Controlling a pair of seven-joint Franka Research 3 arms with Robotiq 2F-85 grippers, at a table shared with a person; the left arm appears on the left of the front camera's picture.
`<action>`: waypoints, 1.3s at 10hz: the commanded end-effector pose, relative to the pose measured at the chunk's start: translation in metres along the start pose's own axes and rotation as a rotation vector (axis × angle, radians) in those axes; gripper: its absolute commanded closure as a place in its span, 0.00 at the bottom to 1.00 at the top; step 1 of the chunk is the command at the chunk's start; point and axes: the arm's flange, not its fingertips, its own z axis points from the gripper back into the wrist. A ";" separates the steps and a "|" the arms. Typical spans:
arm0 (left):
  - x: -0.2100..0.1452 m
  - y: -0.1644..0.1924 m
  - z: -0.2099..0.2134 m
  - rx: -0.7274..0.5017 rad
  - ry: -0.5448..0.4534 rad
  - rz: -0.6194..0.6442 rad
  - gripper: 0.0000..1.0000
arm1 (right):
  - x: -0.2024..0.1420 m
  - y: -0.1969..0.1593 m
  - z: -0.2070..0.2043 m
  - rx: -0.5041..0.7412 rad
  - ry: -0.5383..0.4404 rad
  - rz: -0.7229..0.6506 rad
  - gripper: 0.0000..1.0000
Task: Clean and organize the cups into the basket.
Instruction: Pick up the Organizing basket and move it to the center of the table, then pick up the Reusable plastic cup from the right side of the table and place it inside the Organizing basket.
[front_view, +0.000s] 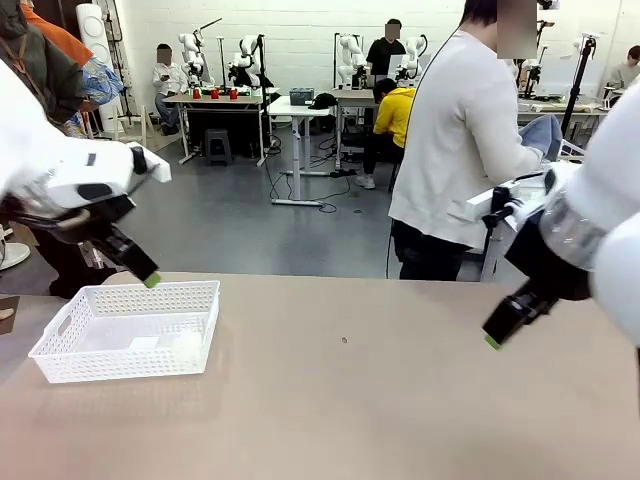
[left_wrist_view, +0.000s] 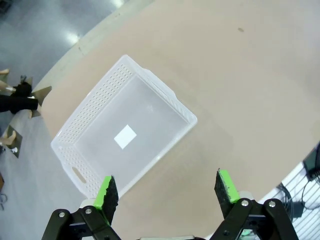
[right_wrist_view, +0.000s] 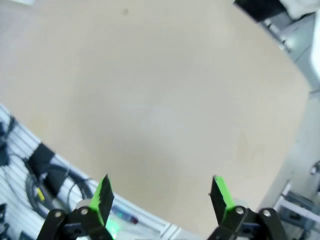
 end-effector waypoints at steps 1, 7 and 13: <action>0.009 0.003 -0.025 0.008 -0.002 0.020 0.00 | 0.019 -0.011 -0.024 -0.012 -0.030 -0.005 0.00; -0.004 0.057 -0.022 -0.726 -0.092 0.447 0.00 | -0.002 -0.055 -0.022 0.629 -0.228 -0.214 0.00; -0.090 0.187 -0.067 -1.459 -0.229 1.017 0.00 | -0.092 -0.175 -0.094 1.533 -0.605 -0.671 0.00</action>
